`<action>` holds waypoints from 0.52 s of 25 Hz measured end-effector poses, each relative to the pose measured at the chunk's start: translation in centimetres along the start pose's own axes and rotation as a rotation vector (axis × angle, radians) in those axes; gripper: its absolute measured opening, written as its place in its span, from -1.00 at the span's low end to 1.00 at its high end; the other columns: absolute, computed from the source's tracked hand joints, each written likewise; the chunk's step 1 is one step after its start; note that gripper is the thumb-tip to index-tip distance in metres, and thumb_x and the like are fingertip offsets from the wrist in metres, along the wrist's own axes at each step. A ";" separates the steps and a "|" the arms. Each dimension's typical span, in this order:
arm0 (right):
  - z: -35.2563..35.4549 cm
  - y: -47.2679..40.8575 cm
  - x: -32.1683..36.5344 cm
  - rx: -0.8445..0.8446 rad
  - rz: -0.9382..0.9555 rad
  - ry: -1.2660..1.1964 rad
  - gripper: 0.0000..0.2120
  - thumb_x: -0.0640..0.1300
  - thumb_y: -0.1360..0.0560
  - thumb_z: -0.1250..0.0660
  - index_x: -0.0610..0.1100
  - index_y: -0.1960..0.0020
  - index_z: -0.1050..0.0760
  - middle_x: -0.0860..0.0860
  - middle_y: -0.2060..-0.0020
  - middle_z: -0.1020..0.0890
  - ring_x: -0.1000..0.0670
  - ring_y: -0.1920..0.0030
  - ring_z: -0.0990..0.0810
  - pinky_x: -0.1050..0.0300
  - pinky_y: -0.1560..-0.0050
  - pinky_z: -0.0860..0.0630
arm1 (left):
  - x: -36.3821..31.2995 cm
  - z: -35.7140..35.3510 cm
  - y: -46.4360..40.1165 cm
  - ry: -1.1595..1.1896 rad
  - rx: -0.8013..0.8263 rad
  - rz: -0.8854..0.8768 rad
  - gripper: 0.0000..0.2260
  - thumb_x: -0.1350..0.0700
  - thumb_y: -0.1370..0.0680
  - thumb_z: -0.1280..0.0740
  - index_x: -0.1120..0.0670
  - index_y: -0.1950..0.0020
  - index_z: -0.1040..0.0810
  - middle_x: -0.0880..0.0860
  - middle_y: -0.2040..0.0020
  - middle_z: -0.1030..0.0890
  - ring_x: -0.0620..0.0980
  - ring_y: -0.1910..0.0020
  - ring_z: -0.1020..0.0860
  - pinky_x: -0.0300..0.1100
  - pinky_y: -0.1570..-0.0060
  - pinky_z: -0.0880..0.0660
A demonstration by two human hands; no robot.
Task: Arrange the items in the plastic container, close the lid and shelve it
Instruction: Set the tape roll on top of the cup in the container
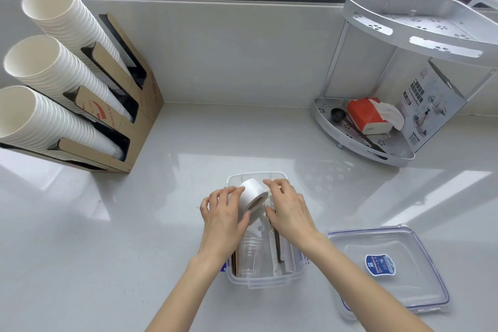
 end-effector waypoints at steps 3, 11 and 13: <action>-0.5 -1.7 -0.2 0.050 -0.007 0.067 -0.47 -0.24 -0.47 -0.16 -0.10 -0.42 -0.16 -0.09 -0.31 -0.37 -0.12 -0.31 -0.32 0.03 -0.22 -0.26 | -0.4 -0.1 -1.4 -0.016 0.057 -0.005 -0.59 0.02 -0.49 -0.27 0.04 -0.33 -0.36 0.01 -0.33 -0.41 0.08 -0.35 -0.30 -0.15 -0.21 0.06; -1.7 -3.5 0.2 0.119 -0.014 0.097 -0.59 -0.26 -0.48 -0.12 -0.16 -0.33 -0.26 -0.13 -0.21 -0.46 -0.16 -0.21 -0.41 0.03 -0.16 -0.27 | -0.2 -0.3 -2.8 -0.045 0.122 0.024 -0.61 -0.02 -0.51 -0.22 0.02 -0.32 -0.34 -0.06 -0.30 -0.43 0.02 -0.35 -0.28 -0.15 -0.16 0.05; -1.4 -3.4 0.3 0.111 -0.017 0.073 -0.62 -0.25 -0.50 -0.09 -0.18 -0.32 -0.28 -0.16 -0.17 -0.47 -0.19 -0.18 -0.43 0.01 -0.17 -0.28 | -0.1 -0.3 -3.1 -0.060 0.141 0.026 -0.63 -0.01 -0.53 -0.19 0.00 -0.33 -0.33 -0.08 -0.32 -0.41 0.00 -0.35 -0.27 -0.15 -0.16 0.05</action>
Point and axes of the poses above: each hand's wrist, its own y-axis away from the middle knuckle, its own z-axis out of the back of the hand, x = y × z, the point moved 4 cm from there along -y, towards the middle knuckle
